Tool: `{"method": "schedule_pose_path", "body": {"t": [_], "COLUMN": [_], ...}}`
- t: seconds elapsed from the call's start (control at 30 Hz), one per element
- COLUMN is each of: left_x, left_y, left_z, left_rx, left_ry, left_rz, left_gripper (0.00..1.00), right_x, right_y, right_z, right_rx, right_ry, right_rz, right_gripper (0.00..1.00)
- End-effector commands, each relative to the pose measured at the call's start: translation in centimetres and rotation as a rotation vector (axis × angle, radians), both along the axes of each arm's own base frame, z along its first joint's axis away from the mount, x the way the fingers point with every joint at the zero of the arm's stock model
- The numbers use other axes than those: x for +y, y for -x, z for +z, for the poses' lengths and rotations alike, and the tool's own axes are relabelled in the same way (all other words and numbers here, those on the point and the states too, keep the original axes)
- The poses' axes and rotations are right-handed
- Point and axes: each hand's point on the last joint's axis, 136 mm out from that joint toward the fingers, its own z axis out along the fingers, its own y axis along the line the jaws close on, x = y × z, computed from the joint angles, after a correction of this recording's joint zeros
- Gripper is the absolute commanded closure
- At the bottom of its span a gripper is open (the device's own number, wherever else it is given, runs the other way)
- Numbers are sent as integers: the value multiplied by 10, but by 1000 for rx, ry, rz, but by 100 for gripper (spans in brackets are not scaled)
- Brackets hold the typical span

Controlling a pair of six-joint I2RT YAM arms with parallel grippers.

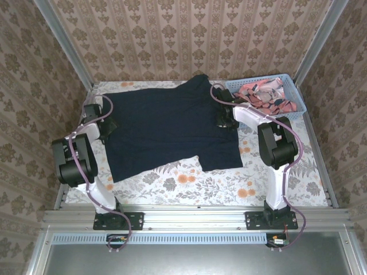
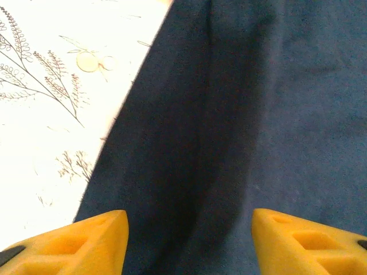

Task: Fold and stack the mixed laundry pile

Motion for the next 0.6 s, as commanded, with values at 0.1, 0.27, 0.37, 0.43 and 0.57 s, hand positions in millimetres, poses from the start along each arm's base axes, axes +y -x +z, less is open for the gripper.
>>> {"method": "schedule_pose_path", "body": {"t": [0.1,0.27,0.37,0.43,0.57], "left_x": [-10,8,11,14,19], "left_y": [-35,-25,-21,-19,-16], "left_z": [10,11,16,16,12], "left_rx": [-59,34,26,30,67], "left_ry": [86,-35,-75,-90,-107], "left_rz": [-70,-71,-93,-97,-74], "left_gripper": [71,45,58,78,79], "right_x": [-9,-17,-17,-17,-18], "right_y": [3,8,7,7,5], "right_z": [-4,-4,-3,-2,0], "right_rx": [30,37,34,32,28], "right_ry": [40,64,66,65,65], "right_rz": [-16,-31,-27,-26,-27], "right_gripper": [83,82,83,83,83]}}
